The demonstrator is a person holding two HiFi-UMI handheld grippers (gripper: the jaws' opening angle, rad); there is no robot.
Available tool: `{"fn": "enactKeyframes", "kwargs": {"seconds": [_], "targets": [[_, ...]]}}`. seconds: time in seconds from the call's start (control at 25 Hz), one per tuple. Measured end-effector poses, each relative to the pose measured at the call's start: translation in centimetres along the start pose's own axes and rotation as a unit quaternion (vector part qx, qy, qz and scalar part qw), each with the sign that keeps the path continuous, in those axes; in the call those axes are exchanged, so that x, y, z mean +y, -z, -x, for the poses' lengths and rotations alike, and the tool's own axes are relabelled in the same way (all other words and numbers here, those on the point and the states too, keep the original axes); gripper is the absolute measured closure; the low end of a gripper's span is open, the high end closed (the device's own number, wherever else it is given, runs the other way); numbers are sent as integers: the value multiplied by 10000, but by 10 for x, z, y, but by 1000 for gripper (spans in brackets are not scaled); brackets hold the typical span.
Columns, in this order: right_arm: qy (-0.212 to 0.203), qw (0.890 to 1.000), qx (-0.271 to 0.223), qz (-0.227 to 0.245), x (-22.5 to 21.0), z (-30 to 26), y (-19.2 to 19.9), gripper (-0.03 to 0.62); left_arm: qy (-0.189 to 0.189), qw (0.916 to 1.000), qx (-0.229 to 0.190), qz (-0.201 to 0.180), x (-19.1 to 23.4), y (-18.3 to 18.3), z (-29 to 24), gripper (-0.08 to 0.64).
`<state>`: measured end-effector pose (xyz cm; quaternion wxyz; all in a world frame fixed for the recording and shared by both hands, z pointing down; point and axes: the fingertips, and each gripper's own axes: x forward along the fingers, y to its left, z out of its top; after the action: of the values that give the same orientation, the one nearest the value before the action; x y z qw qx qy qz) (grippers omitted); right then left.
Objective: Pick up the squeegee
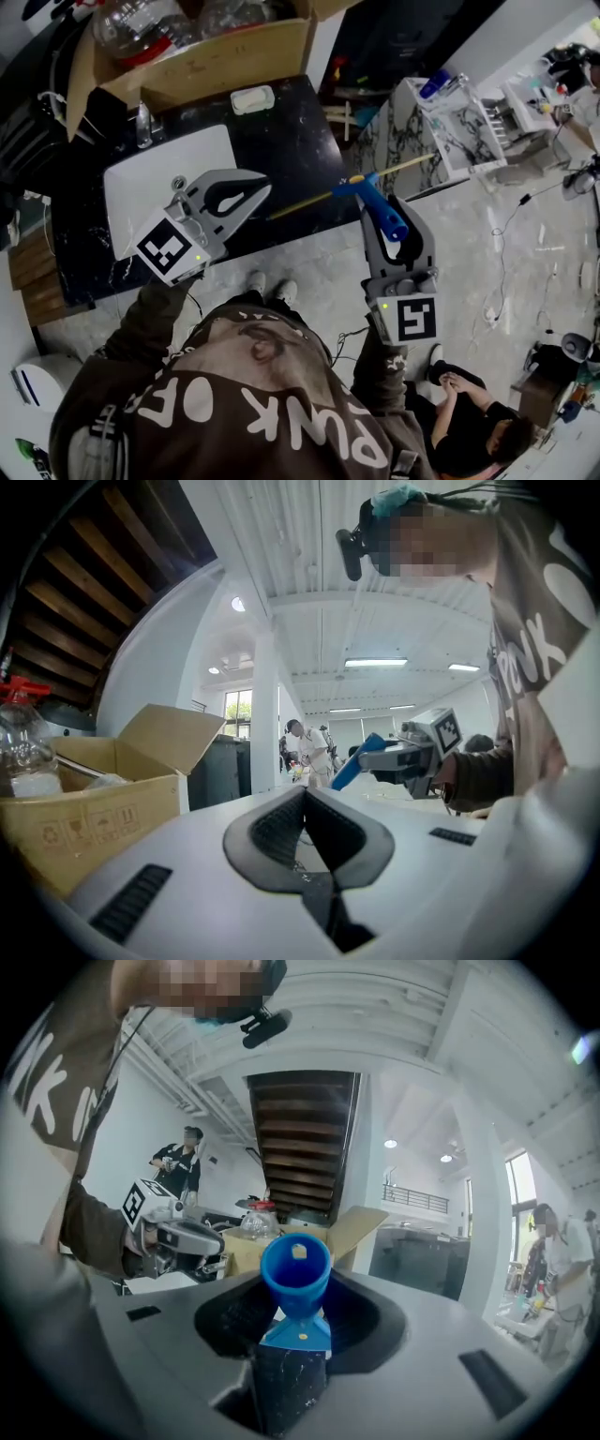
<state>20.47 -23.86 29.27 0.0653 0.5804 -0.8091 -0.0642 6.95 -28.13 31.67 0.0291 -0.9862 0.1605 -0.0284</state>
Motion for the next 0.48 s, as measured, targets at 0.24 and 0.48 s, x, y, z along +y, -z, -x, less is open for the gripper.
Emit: {"fn": "enactKeyframes", "kwargs": {"seconds": [0.24, 0.48], "targets": [[-116, 9996, -249, 45, 14, 30, -33, 436, -2, 9999, -72, -121, 2, -11, 1, 557], [-194, 9995, -182, 194, 17, 32, -28, 435, 14, 9998, -130, -143, 1, -23, -5, 557]]}}
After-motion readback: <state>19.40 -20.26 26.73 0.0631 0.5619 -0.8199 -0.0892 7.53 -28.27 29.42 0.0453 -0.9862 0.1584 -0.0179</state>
